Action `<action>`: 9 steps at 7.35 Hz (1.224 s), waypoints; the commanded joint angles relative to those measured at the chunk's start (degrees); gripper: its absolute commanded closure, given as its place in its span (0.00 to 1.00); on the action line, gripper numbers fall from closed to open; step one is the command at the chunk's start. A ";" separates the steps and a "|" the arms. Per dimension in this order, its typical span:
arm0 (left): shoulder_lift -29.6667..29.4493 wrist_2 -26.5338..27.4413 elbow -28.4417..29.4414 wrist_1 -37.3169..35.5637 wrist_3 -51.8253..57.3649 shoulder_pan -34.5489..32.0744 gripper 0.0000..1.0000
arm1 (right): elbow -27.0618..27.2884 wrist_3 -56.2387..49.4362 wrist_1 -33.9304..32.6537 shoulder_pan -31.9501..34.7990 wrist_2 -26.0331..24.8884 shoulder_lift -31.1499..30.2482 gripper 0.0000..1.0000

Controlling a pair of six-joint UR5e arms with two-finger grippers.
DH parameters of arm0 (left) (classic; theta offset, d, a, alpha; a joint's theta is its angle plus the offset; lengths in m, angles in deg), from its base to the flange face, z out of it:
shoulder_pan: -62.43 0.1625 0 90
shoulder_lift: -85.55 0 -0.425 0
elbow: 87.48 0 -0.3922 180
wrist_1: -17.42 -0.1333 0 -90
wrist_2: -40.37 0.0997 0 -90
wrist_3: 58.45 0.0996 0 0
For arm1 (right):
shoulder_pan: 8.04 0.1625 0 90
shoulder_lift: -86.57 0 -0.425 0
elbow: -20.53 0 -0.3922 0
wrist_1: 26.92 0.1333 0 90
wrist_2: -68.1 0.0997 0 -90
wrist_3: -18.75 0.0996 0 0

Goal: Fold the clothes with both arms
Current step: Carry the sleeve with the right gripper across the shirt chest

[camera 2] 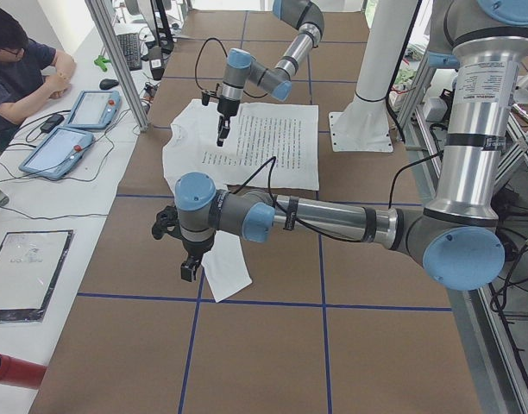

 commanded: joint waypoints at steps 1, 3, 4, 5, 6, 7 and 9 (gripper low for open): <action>-0.46 0.00 0.11 0.46 -0.23 0.09 0.00 | -0.06 0.34 0.93 -0.39 -1.81 0.07 0.00; -0.90 0.00 5.35 10.24 -8.42 0.09 0.00 | 0.73 10.11 -0.11 -0.13 -1.98 -0.01 0.01; -0.37 0.35 9.04 19.36 -17.97 1.83 0.00 | 4.73 10.79 -6.47 1.09 -1.29 -0.97 0.01; 2.07 0.53 9.08 25.63 -28.33 4.98 0.00 | 12.69 8.80 -17.67 3.45 2.46 -4.03 0.00; 4.09 0.62 8.90 29.00 -35.66 7.53 0.00 | 17.47 4.60 -26.83 6.96 8.94 -6.32 0.00; 5.68 2.10 7.95 29.03 -38.26 9.74 0.00 | 19.61 -0.57 -33.10 10.04 12.57 -8.00 0.00; 6.31 5.79 7.93 28.68 -44.24 16.41 0.01 | 30.63 -11.38 -41.83 15.67 18.29 -18.58 0.00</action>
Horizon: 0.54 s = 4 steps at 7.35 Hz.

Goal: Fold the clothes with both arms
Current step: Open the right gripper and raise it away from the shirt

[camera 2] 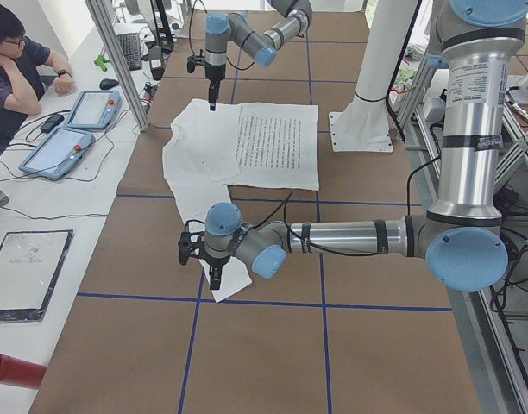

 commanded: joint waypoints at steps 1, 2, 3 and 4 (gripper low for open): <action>0.58 2.46 0.67 0.10 -2.89 4.06 0.01 | 13.64 -10.15 -8.25 5.96 6.44 -13.03 0.00; 0.58 2.37 1.55 0.10 -2.19 4.06 0.01 | 18.57 -12.96 -8.36 8.07 8.82 -18.66 0.00; 0.49 2.28 3.47 0.62 -0.35 4.06 0.01 | 21.23 -13.60 -8.37 8.79 9.28 -21.41 0.00; -0.20 2.20 5.14 0.71 1.23 4.15 0.01 | 21.87 -13.61 -8.28 8.88 9.28 -22.14 0.00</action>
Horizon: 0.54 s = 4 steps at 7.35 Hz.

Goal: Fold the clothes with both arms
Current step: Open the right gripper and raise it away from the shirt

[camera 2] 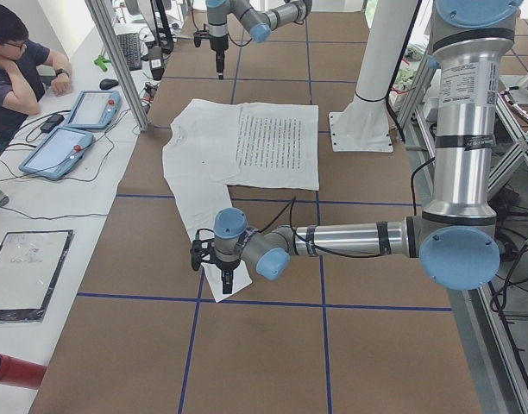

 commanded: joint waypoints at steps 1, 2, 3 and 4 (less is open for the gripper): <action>-0.63 -0.41 2.72 0.24 1.85 0.13 0.01 | 2.59 -0.79 -0.03 0.71 0.60 -2.76 0.00; -0.54 -0.58 2.64 0.24 1.85 0.13 0.01 | 2.76 -0.79 0.14 0.89 0.60 -3.20 0.00; -0.63 -0.50 2.82 0.07 1.85 0.13 0.01 | 3.03 -0.88 0.49 0.89 0.17 -4.77 0.00; -0.63 -0.59 3.25 0.07 1.77 0.31 0.01 | 4.33 -2.36 0.93 1.06 0.16 -6.61 0.00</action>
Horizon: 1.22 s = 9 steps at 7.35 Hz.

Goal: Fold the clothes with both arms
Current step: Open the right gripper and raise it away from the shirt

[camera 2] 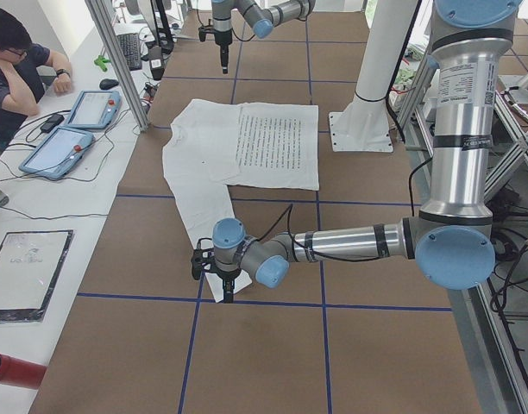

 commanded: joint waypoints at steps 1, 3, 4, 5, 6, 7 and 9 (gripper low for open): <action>-0.47 -0.07 1.67 0.11 -0.04 0.21 0.01 | 2.82 -1.79 0.48 0.43 0.02 -3.54 0.00; -1.53 -0.08 3.70 0.20 -0.04 1.52 0.01 | 4.32 -4.32 0.31 2.53 0.11 -6.27 0.00; -1.71 -0.08 3.62 0.20 -0.30 1.88 0.01 | 4.67 -5.82 0.31 3.41 0.11 -7.94 0.00; -1.71 -0.08 3.62 0.20 -0.47 2.49 0.01 | 4.76 -7.32 0.31 4.11 0.03 -8.65 0.00; -1.71 -0.08 3.53 0.20 -0.65 2.93 0.01 | 4.85 -7.68 0.31 4.29 0.03 -9.18 0.00; -1.71 -0.08 3.53 0.20 -0.65 3.46 0.01 | 5.03 -7.68 0.31 4.30 -0.06 -9.27 0.00; -1.71 -0.08 3.62 0.11 -0.65 4.34 0.01 | 5.12 -7.68 0.31 4.38 -0.06 -9.27 0.00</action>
